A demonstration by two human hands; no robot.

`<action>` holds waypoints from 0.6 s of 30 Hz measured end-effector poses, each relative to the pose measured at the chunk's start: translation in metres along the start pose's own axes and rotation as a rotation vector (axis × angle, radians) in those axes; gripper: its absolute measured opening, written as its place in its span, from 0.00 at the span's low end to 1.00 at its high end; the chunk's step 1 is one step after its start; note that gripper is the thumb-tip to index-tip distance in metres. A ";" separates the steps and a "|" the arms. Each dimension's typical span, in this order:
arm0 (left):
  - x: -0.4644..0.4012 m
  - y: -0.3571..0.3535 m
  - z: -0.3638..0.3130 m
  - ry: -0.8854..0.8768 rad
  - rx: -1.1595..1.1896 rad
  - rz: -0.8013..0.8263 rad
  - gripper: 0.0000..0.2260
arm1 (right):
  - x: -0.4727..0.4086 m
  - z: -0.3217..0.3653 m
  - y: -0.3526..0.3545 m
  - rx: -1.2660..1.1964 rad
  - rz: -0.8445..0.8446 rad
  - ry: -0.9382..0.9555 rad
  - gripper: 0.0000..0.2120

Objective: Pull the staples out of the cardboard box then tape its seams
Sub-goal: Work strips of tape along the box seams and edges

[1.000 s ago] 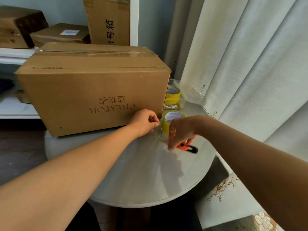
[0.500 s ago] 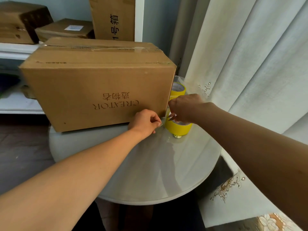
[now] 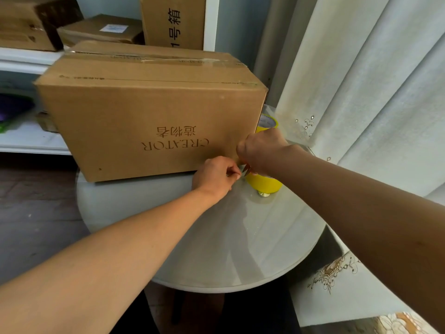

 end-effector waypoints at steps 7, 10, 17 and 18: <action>-0.001 0.002 0.002 -0.014 0.001 -0.020 0.03 | -0.001 0.010 0.003 -0.047 0.058 0.006 0.18; -0.002 0.001 0.003 -0.013 -0.006 -0.024 0.03 | -0.002 0.012 0.003 -0.064 0.077 0.001 0.18; -0.001 -0.001 0.005 0.065 0.093 -0.001 0.08 | 0.000 0.009 0.000 -0.100 0.060 -0.026 0.17; -0.001 -0.002 0.011 0.130 0.168 0.003 0.08 | 0.000 0.006 -0.001 -0.100 0.056 -0.035 0.17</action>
Point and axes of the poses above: each hand's wrist, its own x-axis away from the middle knuckle, its own y-axis out of the back of the hand, z = x × y, the point moved 8 cm from there along -x, towards the middle knuckle, and after that the axes turned 10 degrees about -z, right-handed, at the moved point
